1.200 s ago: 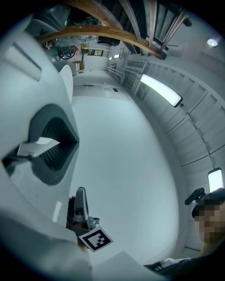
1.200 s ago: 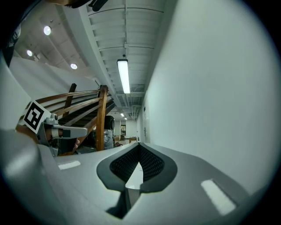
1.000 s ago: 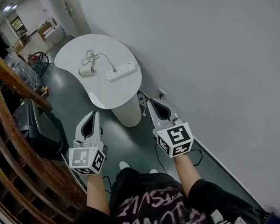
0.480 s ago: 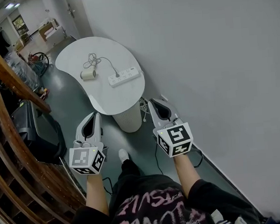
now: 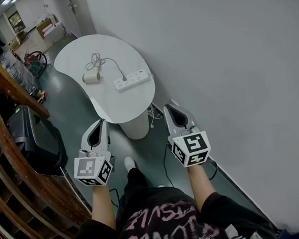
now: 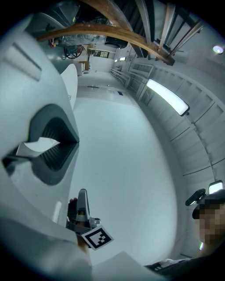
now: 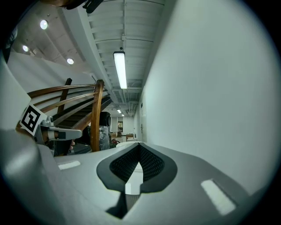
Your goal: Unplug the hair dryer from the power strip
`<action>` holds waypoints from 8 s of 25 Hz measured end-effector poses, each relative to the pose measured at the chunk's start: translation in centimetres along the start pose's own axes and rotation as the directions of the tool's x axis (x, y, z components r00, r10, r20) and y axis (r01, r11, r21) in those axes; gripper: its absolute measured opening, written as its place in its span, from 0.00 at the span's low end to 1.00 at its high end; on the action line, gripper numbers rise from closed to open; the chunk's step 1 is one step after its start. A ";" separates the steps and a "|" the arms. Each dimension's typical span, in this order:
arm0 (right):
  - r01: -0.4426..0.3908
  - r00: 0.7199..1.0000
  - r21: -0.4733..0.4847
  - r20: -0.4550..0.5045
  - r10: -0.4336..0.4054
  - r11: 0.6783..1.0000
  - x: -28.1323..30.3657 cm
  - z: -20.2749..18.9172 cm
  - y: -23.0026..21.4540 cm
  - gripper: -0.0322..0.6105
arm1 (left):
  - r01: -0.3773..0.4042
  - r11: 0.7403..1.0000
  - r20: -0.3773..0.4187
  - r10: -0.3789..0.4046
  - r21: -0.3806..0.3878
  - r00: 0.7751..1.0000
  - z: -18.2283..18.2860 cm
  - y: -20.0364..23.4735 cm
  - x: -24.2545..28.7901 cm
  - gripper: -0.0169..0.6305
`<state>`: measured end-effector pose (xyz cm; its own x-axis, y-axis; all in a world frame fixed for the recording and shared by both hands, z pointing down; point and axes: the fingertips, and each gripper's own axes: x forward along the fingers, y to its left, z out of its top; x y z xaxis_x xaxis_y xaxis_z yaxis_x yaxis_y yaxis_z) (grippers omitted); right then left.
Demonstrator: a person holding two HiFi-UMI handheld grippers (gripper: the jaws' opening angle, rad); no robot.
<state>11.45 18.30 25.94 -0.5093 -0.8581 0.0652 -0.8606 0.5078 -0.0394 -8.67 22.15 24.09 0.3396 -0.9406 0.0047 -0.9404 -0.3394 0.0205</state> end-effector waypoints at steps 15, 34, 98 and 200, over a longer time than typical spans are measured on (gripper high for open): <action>0.025 0.999 0.007 -0.038 -0.024 1.000 5.4 -1.7 0.2 0.07 | 0.038 0.999 -0.032 -0.039 -0.017 0.999 -2.0 3.8 4.3 0.03; 0.060 0.992 0.028 -0.111 -0.057 0.998 16.1 -4.6 -0.2 0.07 | 0.085 0.994 -0.093 -0.091 -0.069 0.991 -5.6 11.6 12.4 0.03; 0.055 0.983 0.030 -0.176 -0.049 0.998 30.6 -3.2 -5.2 0.07 | 0.244 0.965 -0.139 -0.256 -0.096 0.957 -5.5 15.7 29.2 0.03; -0.117 0.861 0.161 -0.475 0.181 0.980 37.5 -20.6 -6.4 0.14 | 0.198 0.966 -0.512 -0.258 -0.169 0.819 -23.9 14.9 36.1 0.27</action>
<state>-2.14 -15.51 49.22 -0.5946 -0.6107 0.5229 -0.7835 0.5861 -0.2064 -10.04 -16.62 48.48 0.5294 -0.6773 0.5108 -0.8378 -0.5122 0.1892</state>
